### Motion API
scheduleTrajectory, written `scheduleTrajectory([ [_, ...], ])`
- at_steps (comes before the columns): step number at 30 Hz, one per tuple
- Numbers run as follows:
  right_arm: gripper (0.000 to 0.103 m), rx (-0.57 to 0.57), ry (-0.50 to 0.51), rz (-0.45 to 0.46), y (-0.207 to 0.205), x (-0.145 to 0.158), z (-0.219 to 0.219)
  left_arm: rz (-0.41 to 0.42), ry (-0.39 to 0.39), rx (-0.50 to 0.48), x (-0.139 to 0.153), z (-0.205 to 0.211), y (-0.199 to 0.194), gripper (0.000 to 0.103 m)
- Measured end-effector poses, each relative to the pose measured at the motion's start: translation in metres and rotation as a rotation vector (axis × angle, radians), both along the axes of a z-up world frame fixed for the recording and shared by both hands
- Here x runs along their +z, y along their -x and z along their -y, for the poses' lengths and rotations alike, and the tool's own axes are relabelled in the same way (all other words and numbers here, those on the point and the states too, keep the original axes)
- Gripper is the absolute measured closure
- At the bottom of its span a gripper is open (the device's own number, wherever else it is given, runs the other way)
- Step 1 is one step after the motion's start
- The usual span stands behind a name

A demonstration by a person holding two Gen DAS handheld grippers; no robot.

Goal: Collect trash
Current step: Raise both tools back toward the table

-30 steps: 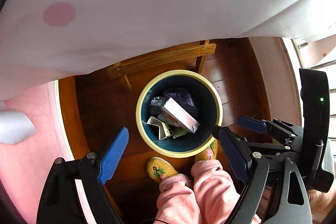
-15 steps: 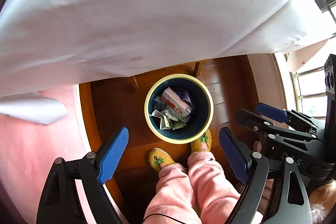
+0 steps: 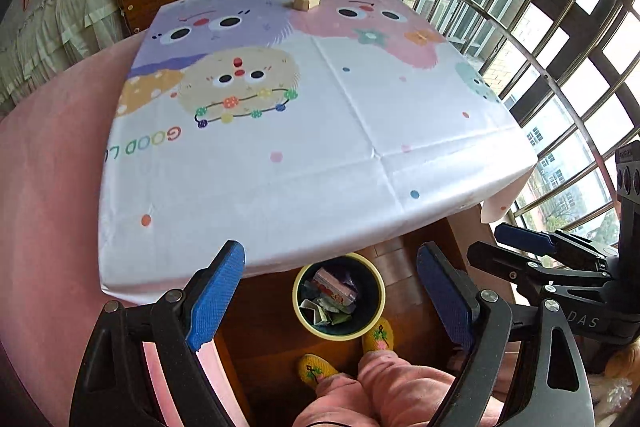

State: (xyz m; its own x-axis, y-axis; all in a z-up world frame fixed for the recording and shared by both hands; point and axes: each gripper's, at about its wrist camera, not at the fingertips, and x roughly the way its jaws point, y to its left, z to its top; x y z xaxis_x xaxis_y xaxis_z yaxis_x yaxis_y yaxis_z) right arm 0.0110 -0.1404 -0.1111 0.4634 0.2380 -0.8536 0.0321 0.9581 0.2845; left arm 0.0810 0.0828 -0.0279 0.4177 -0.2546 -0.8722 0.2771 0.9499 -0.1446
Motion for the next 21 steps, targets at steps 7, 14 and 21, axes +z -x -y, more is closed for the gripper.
scheduleTrajectory([
  [7, 0.037, 0.053, 0.078, 0.15, -0.043, 0.075, -0.004, 0.132, 0.01, 0.047, 0.07, -0.01, -0.029, 0.014],
  [14, 0.028, 0.109, 0.107, 0.234, -0.125, 0.111, 0.007, 0.189, -0.022, 0.124, 0.091, -0.011, -0.076, 0.014],
  [21, 0.026, 0.249, 0.139, 0.245, -0.251, 0.106, 0.022, 0.2, -0.074, 0.253, 0.094, 0.003, -0.159, 0.014],
])
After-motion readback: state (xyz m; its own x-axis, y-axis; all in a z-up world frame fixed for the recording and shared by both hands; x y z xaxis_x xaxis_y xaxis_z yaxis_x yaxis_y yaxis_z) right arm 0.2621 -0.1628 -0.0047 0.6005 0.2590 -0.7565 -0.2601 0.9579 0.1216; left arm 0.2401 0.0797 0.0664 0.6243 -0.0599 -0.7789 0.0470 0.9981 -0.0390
